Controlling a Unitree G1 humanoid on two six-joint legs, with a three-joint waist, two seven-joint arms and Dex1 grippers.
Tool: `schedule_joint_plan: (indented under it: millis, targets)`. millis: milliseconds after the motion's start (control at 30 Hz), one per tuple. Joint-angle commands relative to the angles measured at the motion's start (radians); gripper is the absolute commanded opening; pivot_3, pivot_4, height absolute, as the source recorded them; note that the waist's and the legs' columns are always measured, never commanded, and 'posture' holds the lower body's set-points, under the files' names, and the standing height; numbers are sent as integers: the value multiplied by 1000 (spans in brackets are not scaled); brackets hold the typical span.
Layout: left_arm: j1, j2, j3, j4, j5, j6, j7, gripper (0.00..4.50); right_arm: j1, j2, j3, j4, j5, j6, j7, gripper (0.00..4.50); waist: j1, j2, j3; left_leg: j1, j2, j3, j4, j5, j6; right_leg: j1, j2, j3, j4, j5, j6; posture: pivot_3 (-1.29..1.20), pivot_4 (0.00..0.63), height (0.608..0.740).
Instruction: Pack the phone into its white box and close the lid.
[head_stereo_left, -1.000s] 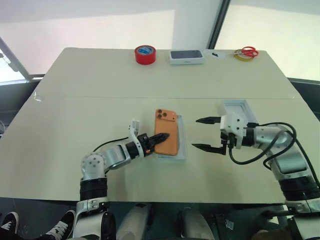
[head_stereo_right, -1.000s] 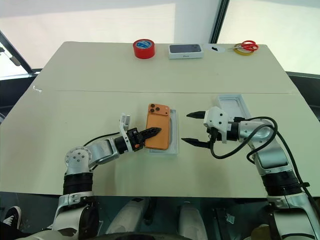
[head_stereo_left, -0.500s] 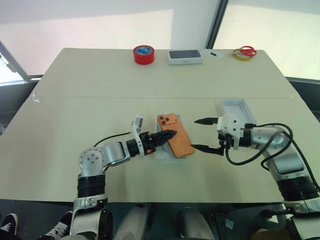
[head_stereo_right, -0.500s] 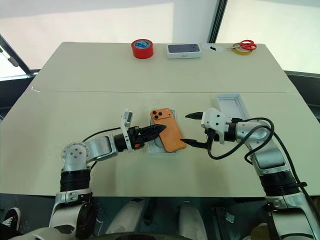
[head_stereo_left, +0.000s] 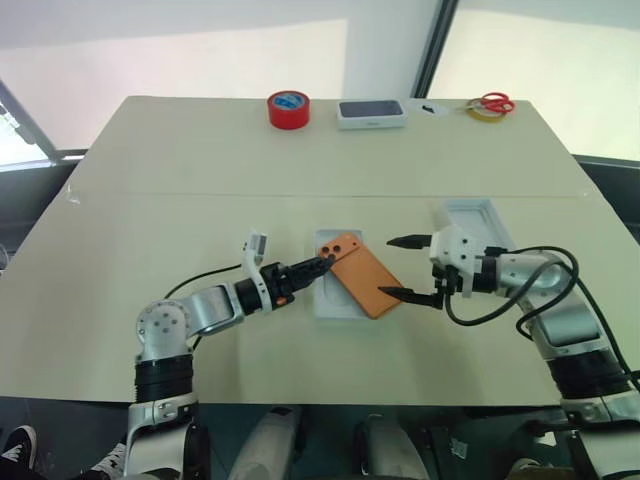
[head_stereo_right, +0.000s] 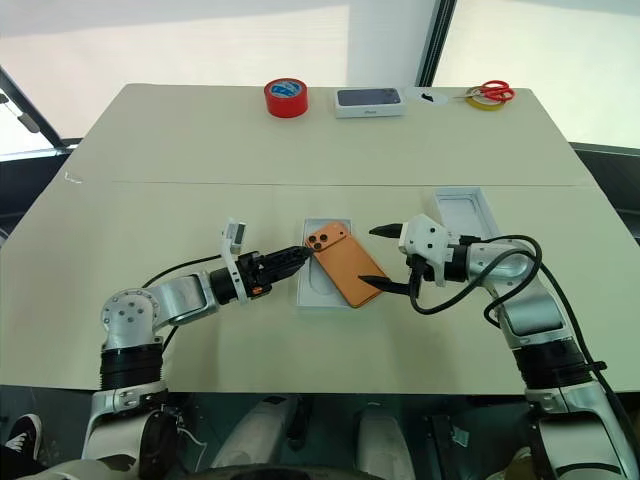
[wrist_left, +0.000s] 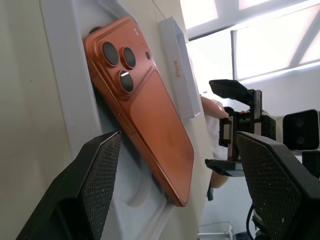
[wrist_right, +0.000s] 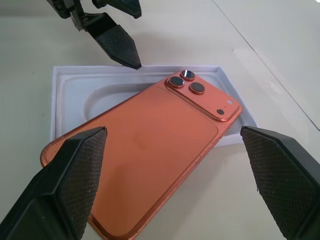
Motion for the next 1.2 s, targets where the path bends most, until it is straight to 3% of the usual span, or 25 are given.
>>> schedule_joint_plan:
  millis: [33, 67, 300, 400, 533, 900, 1200]
  targets:
    - [10, 66, -18, -69, 49, -52, -81, 3873, -53, 9, -50, 42, 29, 43, -38, 3941, 0, 0, 0, 0, 0, 0, 0, 0, 0, 0, 0, 0, 0, 0, 0, 0, 150, 736]
    - [14, 99, -42, -88, 88, -82, -123, 3873, -62, 6, -51, 59, 20, 48, -48, 3614, -1, 0, 0, 0, 0, 0, 0, 0, 0, 0, 0, 0, 0, 0, 0, 0, 150, 736]
    - [55, 289, -176, -153, 373, -415, -450, 3873, -32, -68, 58, 132, -202, -173, -55, 27, 3, 1, 1, 0, 0, 1, -2, 0, 0, -1, 0, 1, -1, -1, -3, 0, 150, 736]
    - [100, 357, -244, -165, 511, -596, -596, 3873, -10, -85, 82, 97, -216, -185, -31, 27, 2, 2, 1, 0, 0, 1, -3, 0, 0, -1, 0, 1, -2, -1, -3, 0, 150, 736]
    - [114, 383, -267, -133, 575, -676, -666, 3873, 10, -107, 94, 6, -198, -140, 27, 27, 2, 6, 3, 0, 0, 1, -4, 0, 0, -1, 0, 1, -2, -1, -3, 0, 150, 736]
    - [90, 335, -248, -70, 612, -700, -665, 3873, 18, -89, 132, -232, -134, 66, 78, 27, 2, 6, 3, -1, 0, 0, -4, 0, 0, -2, 0, 1, -2, -2, -3, 0, 150, 736]
    - [99, 327, -242, -65, 636, -709, -659, 3873, -16, -97, 134, -162, -200, -14, 38, 27, 2, 5, 3, 0, 0, 0, -4, 0, 0, -2, 0, 1, -2, -1, -3, 0, 150, 736]
